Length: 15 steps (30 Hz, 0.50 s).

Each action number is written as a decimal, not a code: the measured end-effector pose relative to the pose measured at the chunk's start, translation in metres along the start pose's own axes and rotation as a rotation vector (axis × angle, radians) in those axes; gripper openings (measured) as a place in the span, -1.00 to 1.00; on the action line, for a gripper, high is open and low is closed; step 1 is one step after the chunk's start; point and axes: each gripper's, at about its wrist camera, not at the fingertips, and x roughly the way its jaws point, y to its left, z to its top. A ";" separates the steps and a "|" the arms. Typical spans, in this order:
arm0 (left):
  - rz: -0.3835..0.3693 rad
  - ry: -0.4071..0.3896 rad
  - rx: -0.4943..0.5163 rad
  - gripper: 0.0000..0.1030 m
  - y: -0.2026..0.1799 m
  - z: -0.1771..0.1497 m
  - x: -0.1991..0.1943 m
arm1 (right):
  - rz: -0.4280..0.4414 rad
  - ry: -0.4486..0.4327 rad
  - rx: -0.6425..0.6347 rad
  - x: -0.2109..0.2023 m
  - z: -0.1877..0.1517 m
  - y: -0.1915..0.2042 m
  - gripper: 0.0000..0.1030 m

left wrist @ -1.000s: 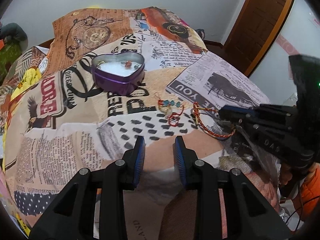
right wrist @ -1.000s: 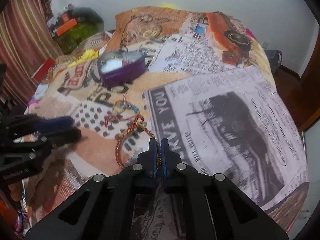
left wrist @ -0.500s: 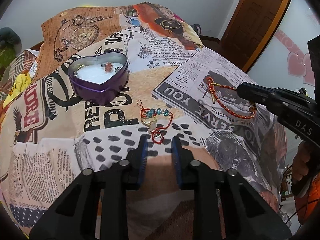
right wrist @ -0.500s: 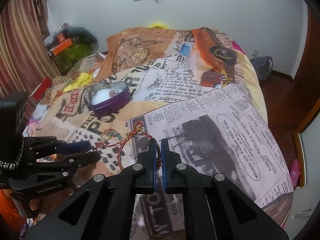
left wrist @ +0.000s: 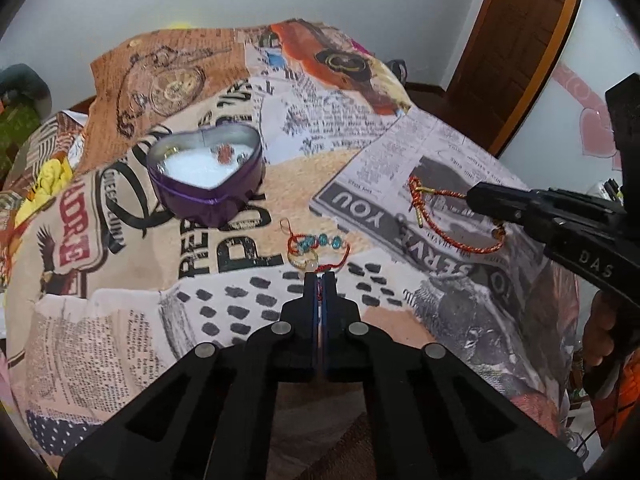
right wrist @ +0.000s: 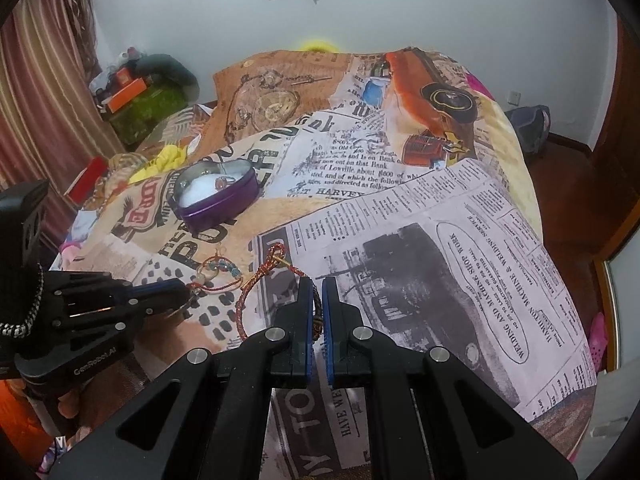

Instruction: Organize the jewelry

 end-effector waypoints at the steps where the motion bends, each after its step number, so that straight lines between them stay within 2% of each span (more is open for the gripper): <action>1: 0.002 -0.012 -0.002 -1.00 0.000 0.001 -0.004 | 0.000 -0.004 0.000 -0.001 0.001 0.000 -0.92; 15: 0.027 -0.201 -0.017 -1.00 0.011 0.029 -0.076 | -0.004 -0.102 -0.010 -0.030 0.022 0.010 -0.92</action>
